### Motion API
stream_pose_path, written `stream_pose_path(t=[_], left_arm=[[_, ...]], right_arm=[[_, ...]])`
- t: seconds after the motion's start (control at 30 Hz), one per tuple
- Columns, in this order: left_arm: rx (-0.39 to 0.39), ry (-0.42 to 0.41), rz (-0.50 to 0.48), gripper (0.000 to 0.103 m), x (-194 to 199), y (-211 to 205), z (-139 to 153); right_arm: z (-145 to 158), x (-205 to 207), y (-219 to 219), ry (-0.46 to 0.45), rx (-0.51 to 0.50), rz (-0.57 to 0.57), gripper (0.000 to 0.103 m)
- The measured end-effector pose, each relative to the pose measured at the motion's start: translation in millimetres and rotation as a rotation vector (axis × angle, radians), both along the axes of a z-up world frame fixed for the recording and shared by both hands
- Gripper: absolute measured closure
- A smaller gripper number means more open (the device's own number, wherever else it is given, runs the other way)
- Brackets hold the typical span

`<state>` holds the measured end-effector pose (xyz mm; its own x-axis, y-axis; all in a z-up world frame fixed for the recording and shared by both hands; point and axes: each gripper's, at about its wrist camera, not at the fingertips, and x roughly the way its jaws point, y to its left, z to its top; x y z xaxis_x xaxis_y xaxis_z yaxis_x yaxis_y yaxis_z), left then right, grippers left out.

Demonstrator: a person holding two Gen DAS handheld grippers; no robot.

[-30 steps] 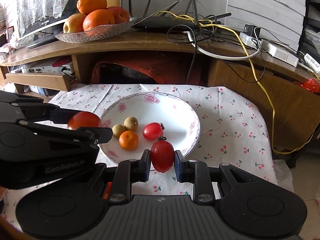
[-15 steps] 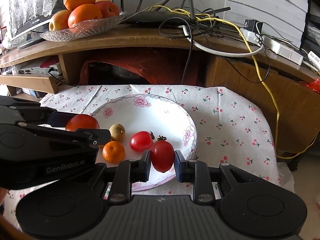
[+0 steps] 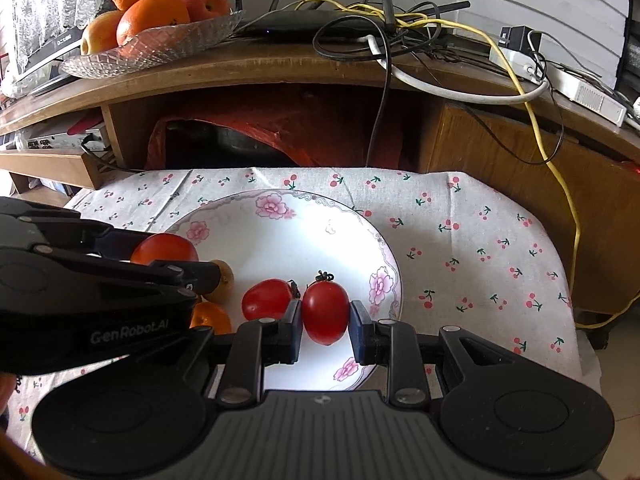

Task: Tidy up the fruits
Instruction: 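Lower into the bowl and open the left tool while the right tool releases its cherry tomato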

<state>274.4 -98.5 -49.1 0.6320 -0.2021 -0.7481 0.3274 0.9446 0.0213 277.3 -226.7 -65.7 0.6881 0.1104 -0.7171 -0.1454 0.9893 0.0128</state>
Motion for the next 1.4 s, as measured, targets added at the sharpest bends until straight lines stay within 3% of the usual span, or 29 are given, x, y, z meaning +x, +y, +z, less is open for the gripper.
stream_pose_path(t=[0.87, 0.97, 1.07, 1.4], left_arm=[[-0.033, -0.015, 0.024, 0.051, 3.1, 0.5, 4.0], [-0.035, -0.036, 0.027, 0.048, 1.8, -0.1, 8.5], [-0.056, -0.046, 0.017, 0.036, 0.2, -0.5, 12.6], [-0.044, -0.079, 0.01, 0.036, -8.4, -2.0, 20.7]], right_arm=[[3.5, 2.8, -5.0, -0.032, 0.027, -0.007, 0.073], [5.0, 1.9, -6.8, -0.034, 0.031, -0.013, 0.072], [6.1, 0.7, -6.5, -0.033, 0.037, -0.005, 0.067], [15.2, -9.2, 3.3, -0.062, -0.012, 0.022, 0.066]])
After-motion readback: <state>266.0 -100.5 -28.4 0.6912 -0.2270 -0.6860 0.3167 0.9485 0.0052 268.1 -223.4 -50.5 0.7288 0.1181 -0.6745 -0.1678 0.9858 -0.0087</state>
